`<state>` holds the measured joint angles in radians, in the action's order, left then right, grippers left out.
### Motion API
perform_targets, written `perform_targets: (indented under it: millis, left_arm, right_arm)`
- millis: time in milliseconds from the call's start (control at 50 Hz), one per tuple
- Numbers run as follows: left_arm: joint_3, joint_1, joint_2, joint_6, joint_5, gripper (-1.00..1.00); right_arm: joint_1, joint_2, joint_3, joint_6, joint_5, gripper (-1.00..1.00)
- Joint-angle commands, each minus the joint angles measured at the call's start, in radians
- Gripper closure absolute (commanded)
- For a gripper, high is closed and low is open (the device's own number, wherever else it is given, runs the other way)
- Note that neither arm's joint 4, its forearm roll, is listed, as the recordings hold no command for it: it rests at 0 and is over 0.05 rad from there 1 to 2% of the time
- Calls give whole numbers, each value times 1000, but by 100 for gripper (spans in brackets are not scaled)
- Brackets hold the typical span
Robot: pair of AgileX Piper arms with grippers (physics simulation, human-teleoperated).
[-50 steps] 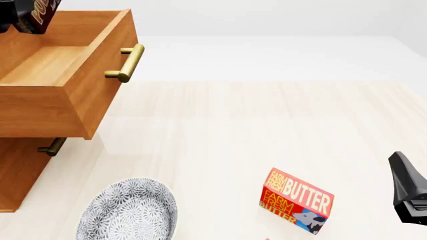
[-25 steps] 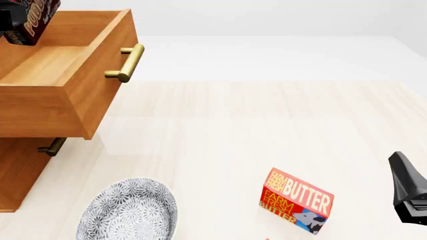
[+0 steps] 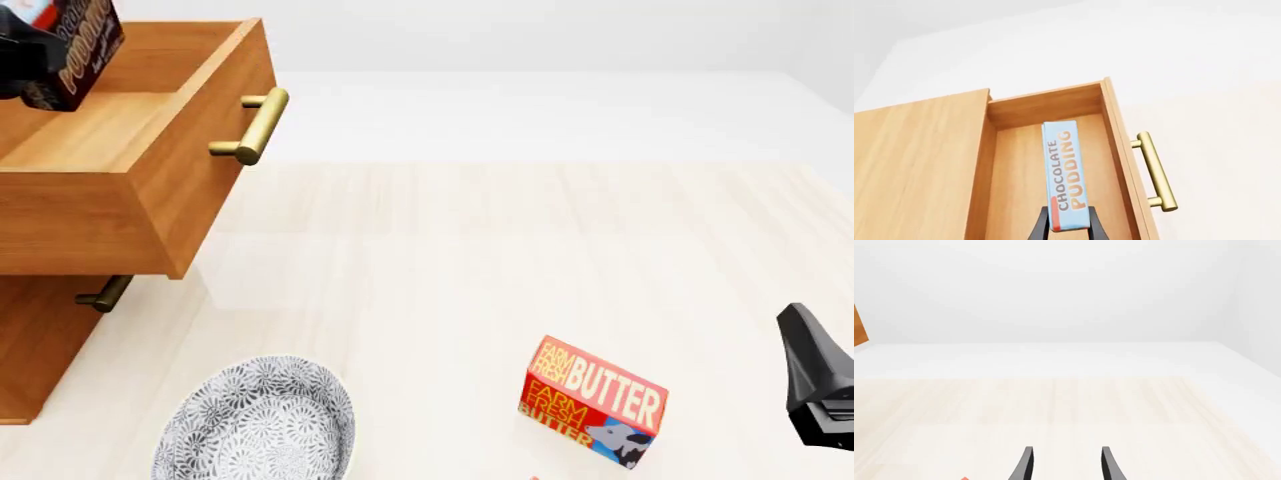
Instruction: Put the chocolate pudding in the top drawer of the cabinet and close it.
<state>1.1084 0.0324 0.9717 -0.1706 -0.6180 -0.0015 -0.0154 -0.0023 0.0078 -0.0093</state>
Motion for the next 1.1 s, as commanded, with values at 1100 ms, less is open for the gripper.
perform_targets:
  millis: [1100]
  left_arm:
    - [22,-88,205,-30,96,100]
  right_arm:
    - [0,0,0,0,0,-100]
